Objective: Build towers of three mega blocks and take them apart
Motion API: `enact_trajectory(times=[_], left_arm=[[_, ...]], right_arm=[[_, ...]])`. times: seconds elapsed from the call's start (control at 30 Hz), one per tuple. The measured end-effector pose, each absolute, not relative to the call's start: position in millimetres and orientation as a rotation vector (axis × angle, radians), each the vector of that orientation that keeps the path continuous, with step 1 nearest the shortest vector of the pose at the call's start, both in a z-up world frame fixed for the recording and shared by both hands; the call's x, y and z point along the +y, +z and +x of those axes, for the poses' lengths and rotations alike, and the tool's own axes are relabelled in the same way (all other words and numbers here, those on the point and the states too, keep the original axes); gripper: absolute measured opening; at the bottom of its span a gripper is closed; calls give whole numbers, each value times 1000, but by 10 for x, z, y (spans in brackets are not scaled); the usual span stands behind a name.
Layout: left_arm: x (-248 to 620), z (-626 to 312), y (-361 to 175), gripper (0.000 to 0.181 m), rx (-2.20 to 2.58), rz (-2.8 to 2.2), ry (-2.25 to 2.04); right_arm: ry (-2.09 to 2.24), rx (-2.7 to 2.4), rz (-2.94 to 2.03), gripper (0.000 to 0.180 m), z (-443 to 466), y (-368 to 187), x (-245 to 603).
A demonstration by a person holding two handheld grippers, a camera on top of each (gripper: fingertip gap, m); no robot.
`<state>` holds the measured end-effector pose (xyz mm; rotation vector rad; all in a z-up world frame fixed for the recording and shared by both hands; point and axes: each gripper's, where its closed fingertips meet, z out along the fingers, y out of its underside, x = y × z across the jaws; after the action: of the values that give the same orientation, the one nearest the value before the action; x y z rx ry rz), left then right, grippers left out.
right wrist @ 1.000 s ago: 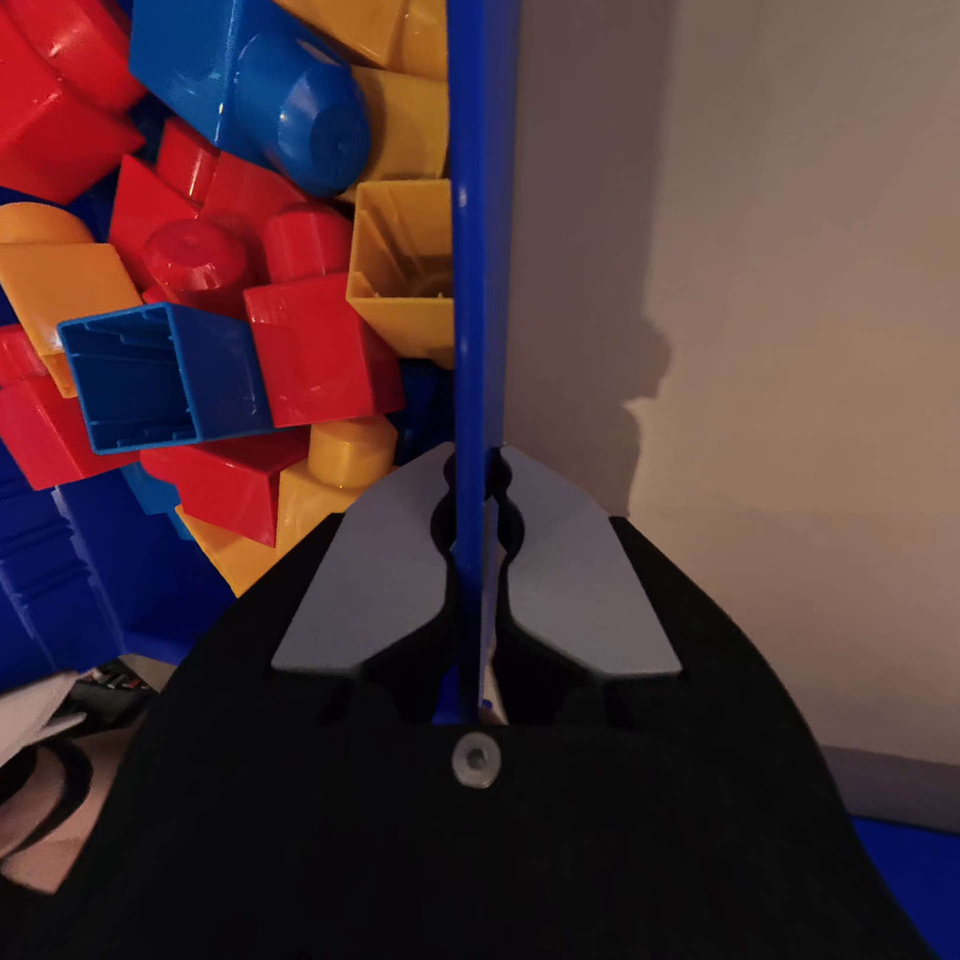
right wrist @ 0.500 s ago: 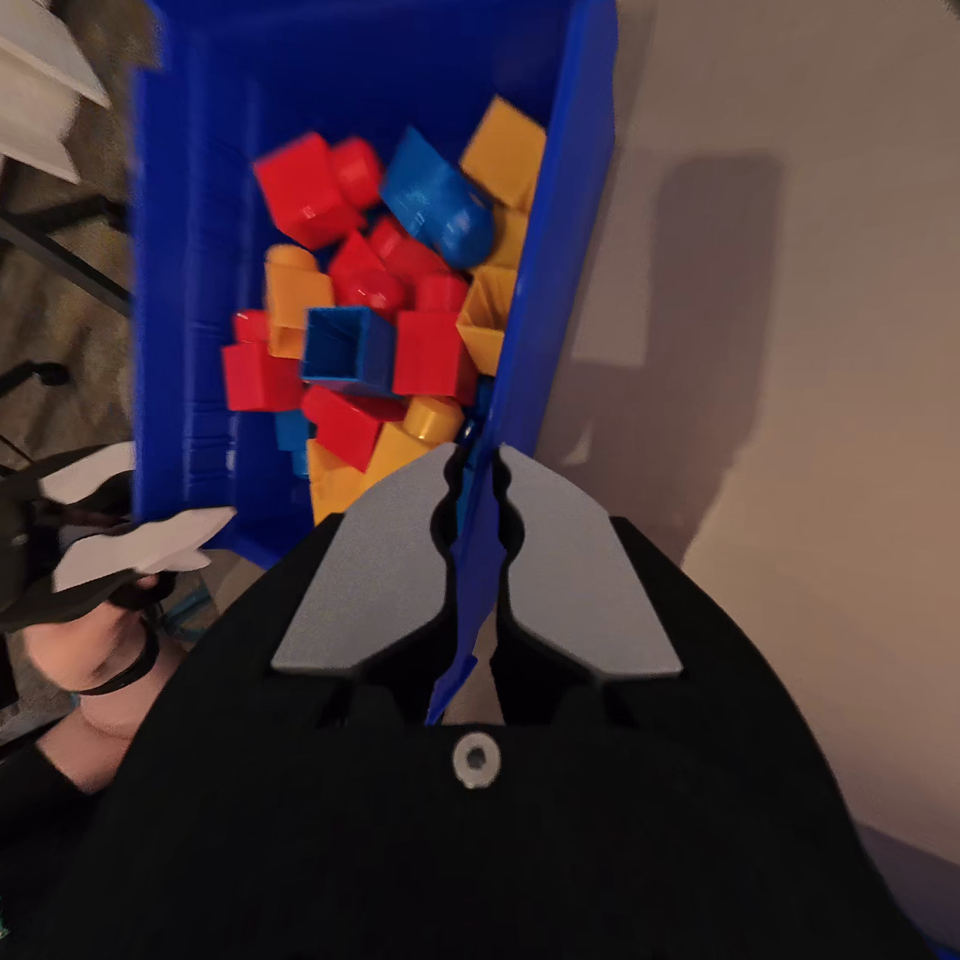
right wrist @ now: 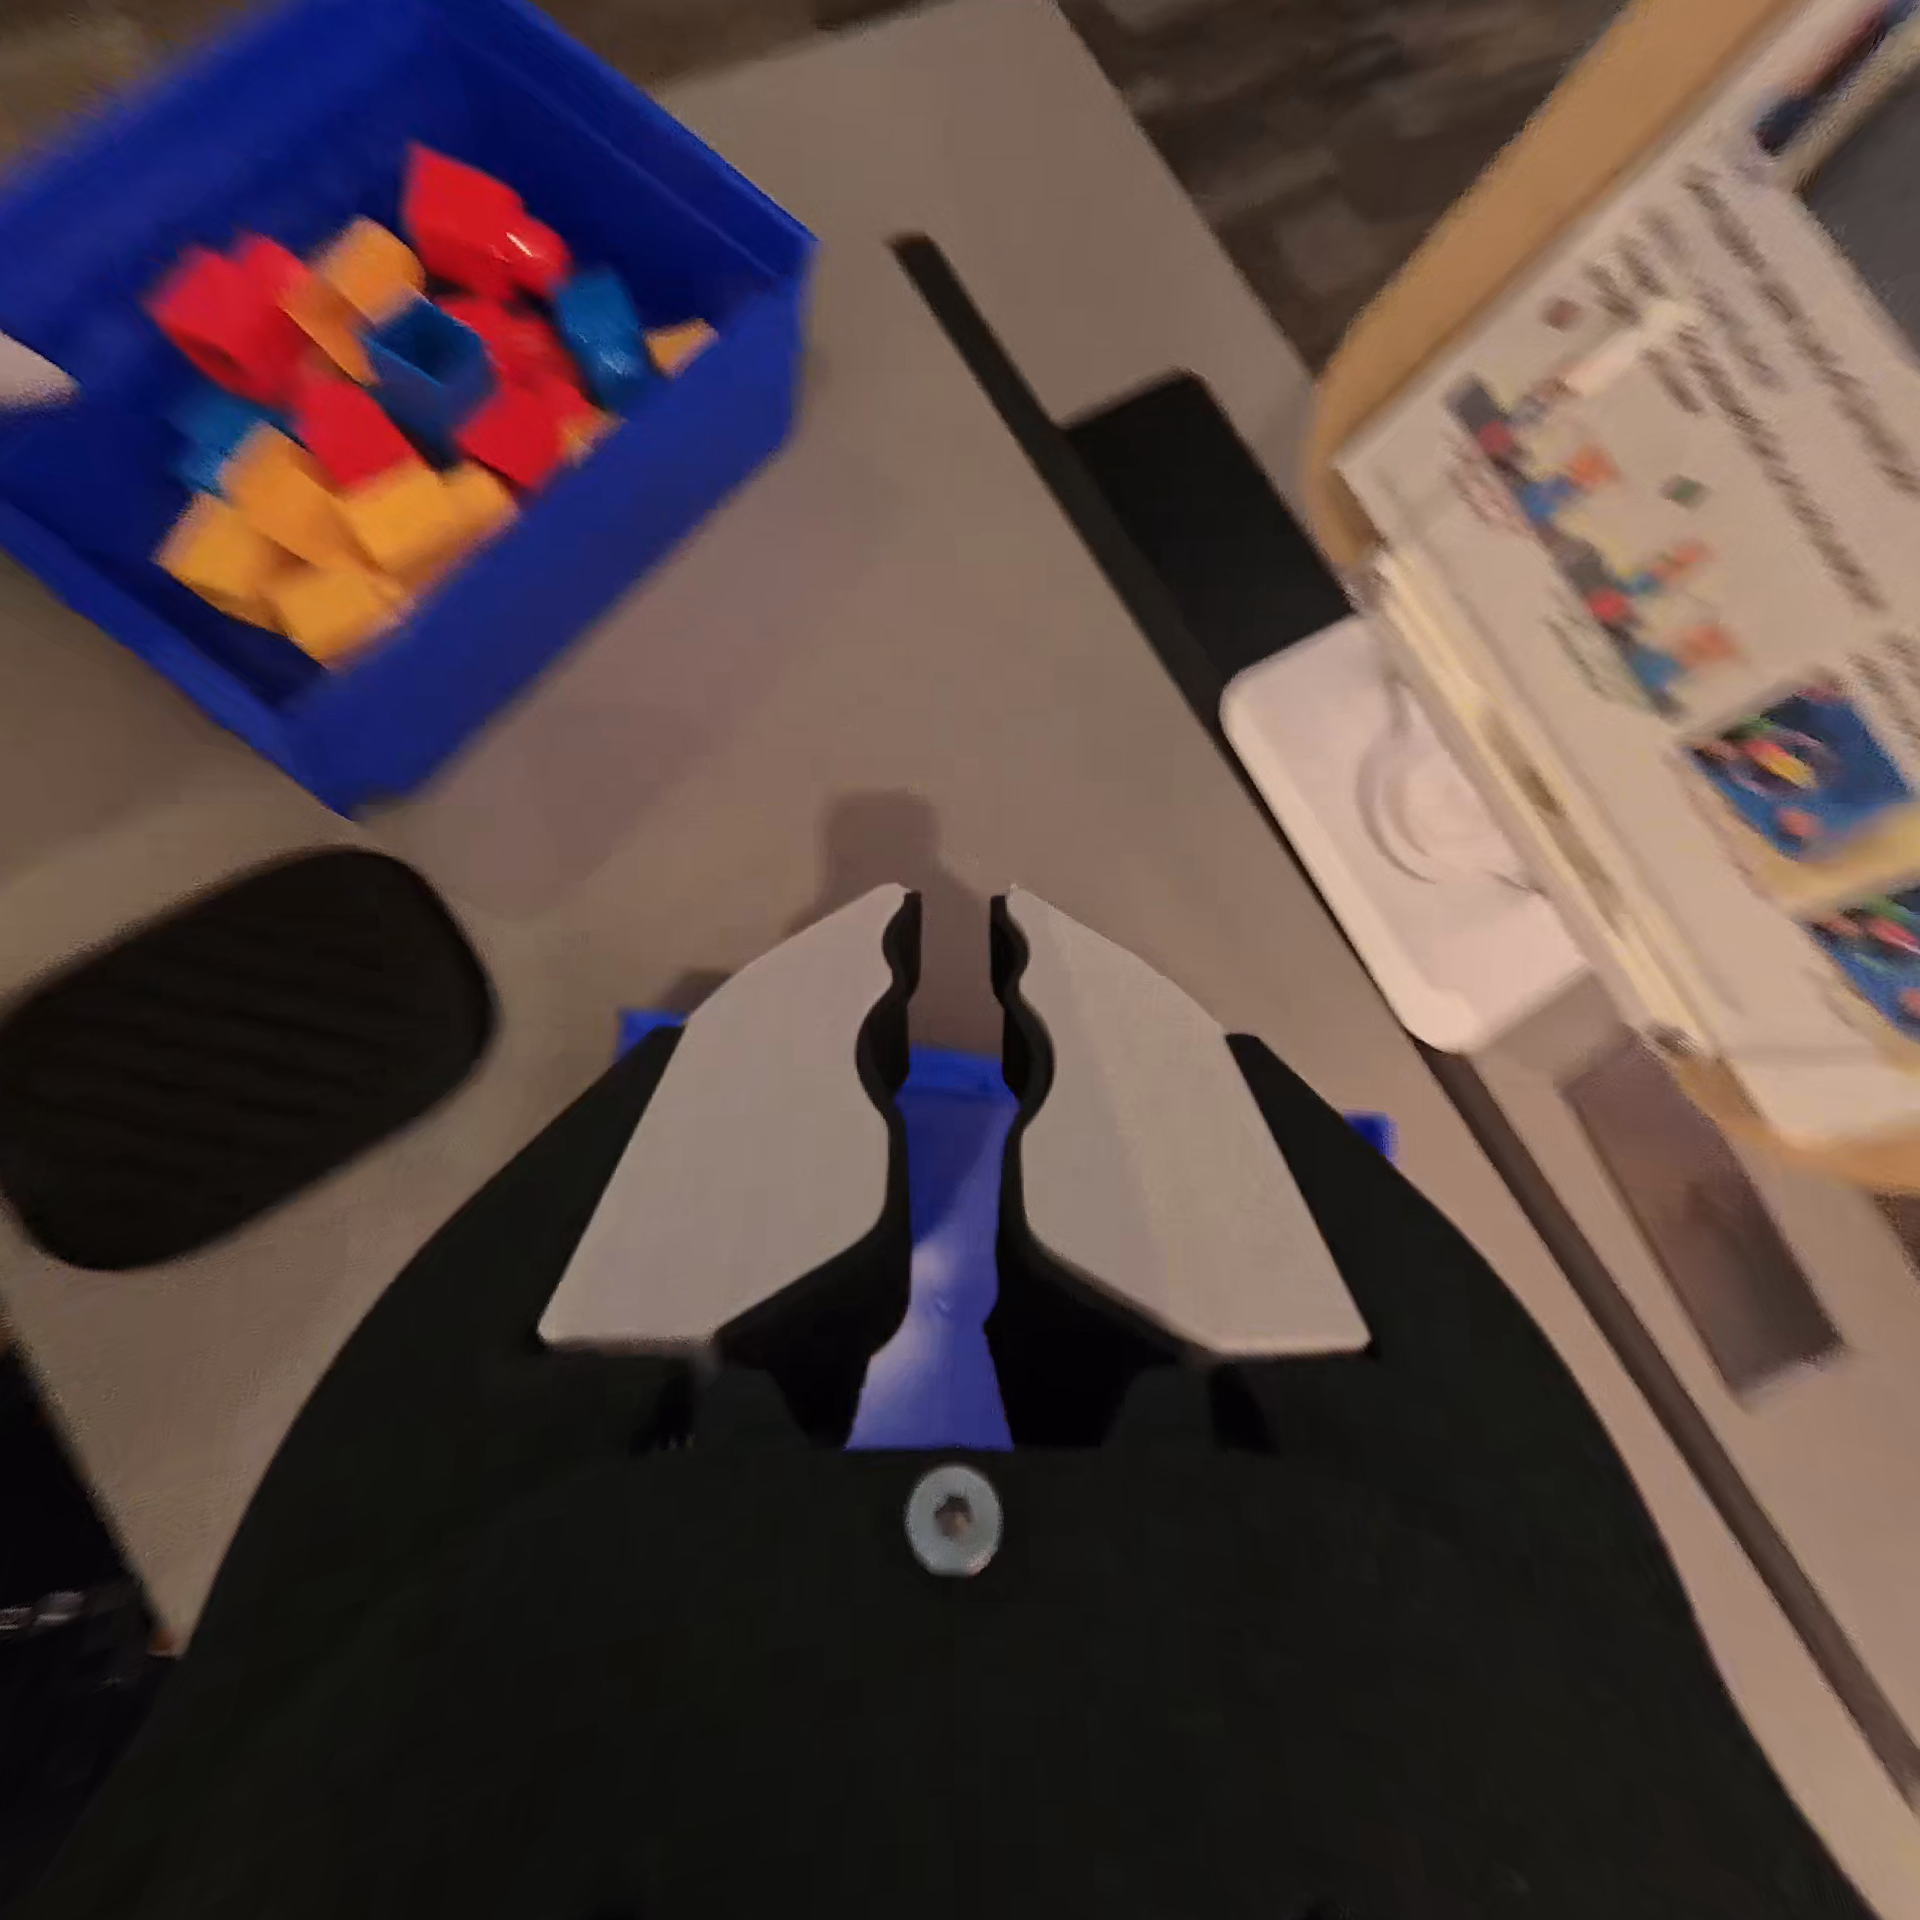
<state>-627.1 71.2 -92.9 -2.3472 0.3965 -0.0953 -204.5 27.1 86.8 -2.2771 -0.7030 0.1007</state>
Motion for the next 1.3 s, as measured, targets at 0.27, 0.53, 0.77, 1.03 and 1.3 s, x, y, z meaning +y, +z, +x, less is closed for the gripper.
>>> enact_trajectory(times=[0.27,0.53,0.77,1.03,1.3], left_arm=[[1008,-6497,-1047,5,540,-2486,-241],[1149,-6653,-1044,5,590,-2499,-293],[1109,-6660,-1039,8,581,-2469,-253],[1135,-6778,-844,76,482,-2319,-203],[1017,-6819,-611,72,451,-2216,-223]], right_arm=[[-123,-717,-2307,12,-1353,673,-591],[-340,-631,-2330,10,-684,422,-1104],[-26,-362,-2218,0,-430,-27,-1191],[151,-2,-2254,13,-409,-414,-1354],[201,354,-2310,57,-265,-336,-1474]])
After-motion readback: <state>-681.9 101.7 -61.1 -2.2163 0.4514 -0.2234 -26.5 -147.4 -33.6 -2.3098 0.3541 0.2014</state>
